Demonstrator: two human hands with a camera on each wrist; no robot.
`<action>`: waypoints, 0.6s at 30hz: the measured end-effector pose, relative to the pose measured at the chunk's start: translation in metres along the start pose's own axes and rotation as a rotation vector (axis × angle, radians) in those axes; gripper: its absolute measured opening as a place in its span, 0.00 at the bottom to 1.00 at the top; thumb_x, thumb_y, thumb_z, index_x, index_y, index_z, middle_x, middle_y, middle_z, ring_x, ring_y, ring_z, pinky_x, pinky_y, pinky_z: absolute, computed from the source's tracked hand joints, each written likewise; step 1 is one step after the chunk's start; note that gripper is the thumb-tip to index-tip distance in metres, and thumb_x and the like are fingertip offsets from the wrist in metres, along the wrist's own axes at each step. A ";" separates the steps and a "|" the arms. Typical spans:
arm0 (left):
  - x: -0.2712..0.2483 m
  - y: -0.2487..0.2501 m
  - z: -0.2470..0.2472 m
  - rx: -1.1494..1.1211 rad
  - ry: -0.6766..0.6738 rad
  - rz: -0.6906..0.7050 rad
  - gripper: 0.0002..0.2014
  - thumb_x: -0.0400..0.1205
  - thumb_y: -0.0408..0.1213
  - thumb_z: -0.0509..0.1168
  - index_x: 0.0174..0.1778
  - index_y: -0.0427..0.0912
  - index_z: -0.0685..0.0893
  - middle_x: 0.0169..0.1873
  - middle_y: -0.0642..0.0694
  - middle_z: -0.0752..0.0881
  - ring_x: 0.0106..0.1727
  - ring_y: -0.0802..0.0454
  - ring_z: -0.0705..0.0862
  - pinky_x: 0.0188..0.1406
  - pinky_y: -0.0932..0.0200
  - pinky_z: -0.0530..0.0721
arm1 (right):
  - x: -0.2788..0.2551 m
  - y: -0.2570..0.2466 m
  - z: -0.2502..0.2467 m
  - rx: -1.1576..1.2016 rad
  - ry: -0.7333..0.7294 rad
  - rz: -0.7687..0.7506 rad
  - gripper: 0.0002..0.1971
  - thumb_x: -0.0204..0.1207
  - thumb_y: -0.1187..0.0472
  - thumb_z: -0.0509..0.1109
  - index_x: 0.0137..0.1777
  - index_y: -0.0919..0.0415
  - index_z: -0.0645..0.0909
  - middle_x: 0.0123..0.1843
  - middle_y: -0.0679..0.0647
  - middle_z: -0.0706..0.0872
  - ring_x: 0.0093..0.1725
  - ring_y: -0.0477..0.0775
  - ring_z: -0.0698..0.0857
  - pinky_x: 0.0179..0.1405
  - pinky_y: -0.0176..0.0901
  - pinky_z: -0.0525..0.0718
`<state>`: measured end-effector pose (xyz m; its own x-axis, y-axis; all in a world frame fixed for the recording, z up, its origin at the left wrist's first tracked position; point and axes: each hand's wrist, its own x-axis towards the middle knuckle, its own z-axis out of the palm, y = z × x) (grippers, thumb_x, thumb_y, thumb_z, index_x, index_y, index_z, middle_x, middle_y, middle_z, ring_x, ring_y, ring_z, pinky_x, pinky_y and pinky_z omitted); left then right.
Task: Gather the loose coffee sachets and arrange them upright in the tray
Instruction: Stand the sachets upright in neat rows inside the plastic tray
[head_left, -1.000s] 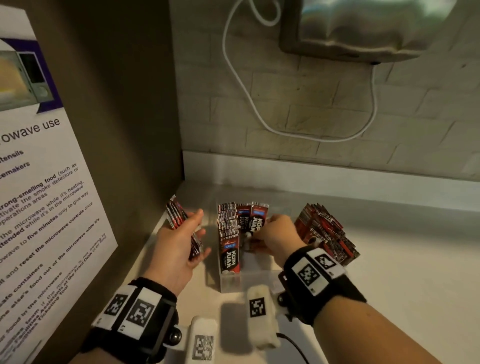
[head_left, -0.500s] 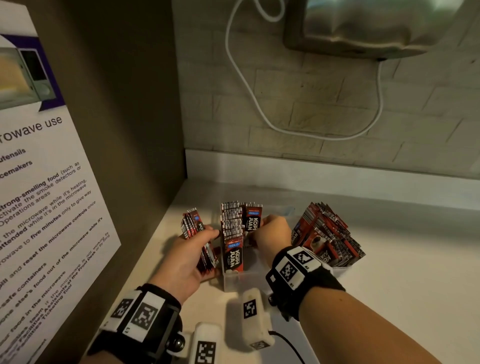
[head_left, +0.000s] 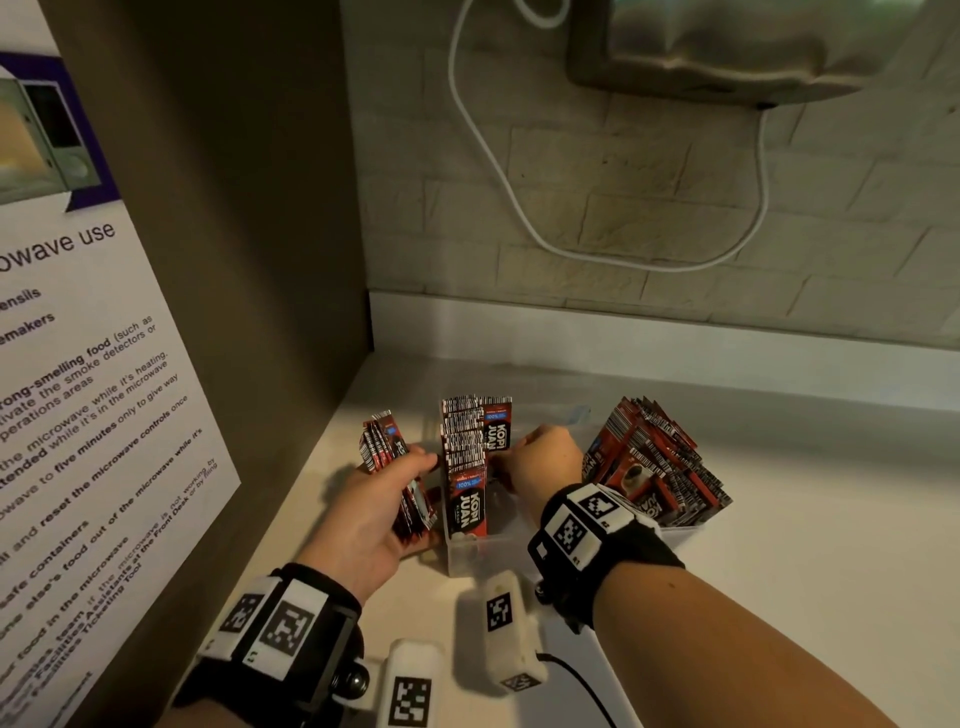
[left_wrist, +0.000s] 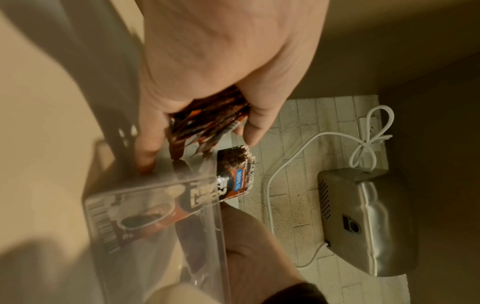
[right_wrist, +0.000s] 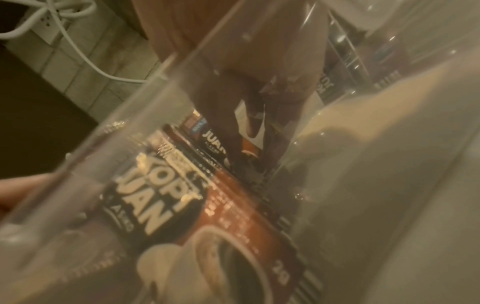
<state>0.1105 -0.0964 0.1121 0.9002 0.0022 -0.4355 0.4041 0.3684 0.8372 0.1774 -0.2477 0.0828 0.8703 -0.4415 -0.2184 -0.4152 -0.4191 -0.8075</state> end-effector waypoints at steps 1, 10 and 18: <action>0.000 0.000 0.000 -0.005 0.001 -0.002 0.11 0.79 0.34 0.70 0.58 0.41 0.84 0.49 0.37 0.90 0.51 0.38 0.88 0.50 0.37 0.87 | 0.000 0.001 0.000 0.004 -0.004 -0.004 0.14 0.67 0.58 0.82 0.44 0.61 0.80 0.46 0.60 0.89 0.46 0.59 0.89 0.49 0.54 0.89; 0.002 0.013 -0.008 -0.116 0.101 0.062 0.13 0.74 0.43 0.75 0.49 0.42 0.82 0.38 0.45 0.82 0.40 0.51 0.80 0.40 0.52 0.82 | -0.006 0.002 -0.014 0.107 0.005 -0.022 0.13 0.63 0.64 0.83 0.41 0.65 0.81 0.42 0.63 0.89 0.43 0.61 0.89 0.47 0.57 0.90; -0.010 0.035 -0.004 -0.156 -0.124 0.165 0.06 0.80 0.30 0.64 0.50 0.41 0.84 0.37 0.41 0.87 0.35 0.49 0.85 0.23 0.58 0.82 | -0.053 -0.033 -0.062 0.499 -0.119 -0.235 0.06 0.72 0.70 0.74 0.42 0.64 0.78 0.36 0.57 0.81 0.32 0.53 0.80 0.30 0.45 0.82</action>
<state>0.1147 -0.0794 0.1443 0.9688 -0.0362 -0.2450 0.2286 0.5117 0.8282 0.1286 -0.2593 0.1549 0.9600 -0.2774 -0.0387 -0.0566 -0.0567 -0.9968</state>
